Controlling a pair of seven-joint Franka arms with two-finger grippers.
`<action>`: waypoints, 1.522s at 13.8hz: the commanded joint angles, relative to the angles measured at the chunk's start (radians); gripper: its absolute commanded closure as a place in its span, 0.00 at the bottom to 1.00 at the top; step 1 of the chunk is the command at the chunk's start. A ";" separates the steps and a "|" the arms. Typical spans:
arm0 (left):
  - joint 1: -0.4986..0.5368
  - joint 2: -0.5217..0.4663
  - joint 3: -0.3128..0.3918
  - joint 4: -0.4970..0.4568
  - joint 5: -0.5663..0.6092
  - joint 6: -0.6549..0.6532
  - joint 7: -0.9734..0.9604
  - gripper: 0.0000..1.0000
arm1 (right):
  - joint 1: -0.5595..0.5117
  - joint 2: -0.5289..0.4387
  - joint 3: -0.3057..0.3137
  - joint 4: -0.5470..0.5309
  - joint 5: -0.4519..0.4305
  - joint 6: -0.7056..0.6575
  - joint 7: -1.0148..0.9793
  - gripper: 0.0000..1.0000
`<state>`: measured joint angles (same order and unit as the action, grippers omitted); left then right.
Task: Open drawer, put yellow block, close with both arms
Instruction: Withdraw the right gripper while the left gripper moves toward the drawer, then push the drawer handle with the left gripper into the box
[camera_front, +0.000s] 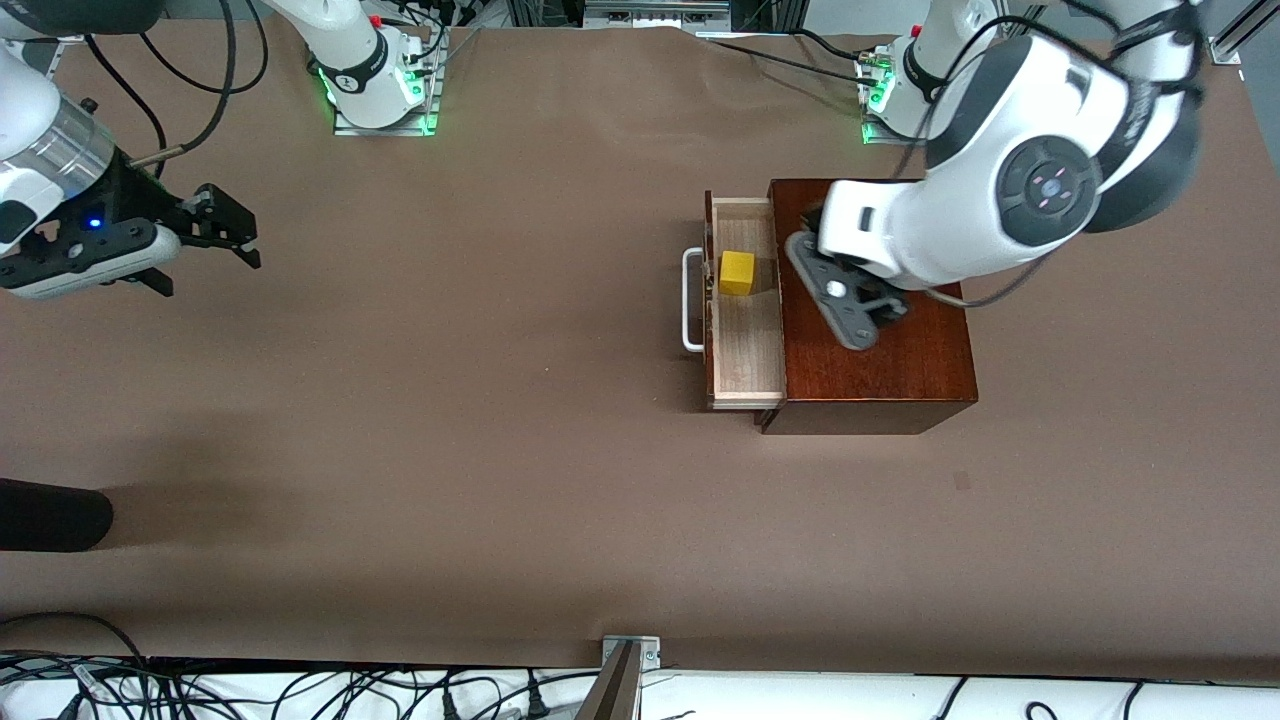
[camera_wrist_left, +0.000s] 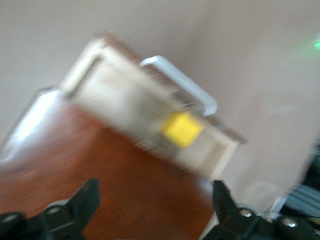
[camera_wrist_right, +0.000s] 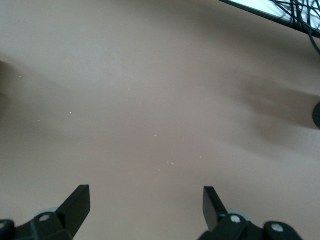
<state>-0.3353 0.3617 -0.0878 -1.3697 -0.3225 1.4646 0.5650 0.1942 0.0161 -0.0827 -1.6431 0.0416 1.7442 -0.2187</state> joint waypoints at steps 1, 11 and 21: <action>-0.027 0.011 0.000 0.040 -0.127 -0.046 0.016 0.00 | -0.007 -0.019 -0.005 0.002 -0.003 -0.047 0.073 0.00; -0.201 0.143 -0.032 0.047 0.046 0.140 0.375 0.00 | -0.001 0.021 0.006 0.069 0.001 -0.092 0.188 0.00; -0.312 0.267 -0.032 -0.069 0.283 0.347 0.431 0.00 | -0.010 0.027 -0.005 0.074 0.015 -0.066 0.189 0.00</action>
<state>-0.6535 0.6359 -0.1229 -1.4082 -0.0723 1.7964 0.9632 0.1929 0.0339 -0.0937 -1.5917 0.0420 1.6776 -0.0409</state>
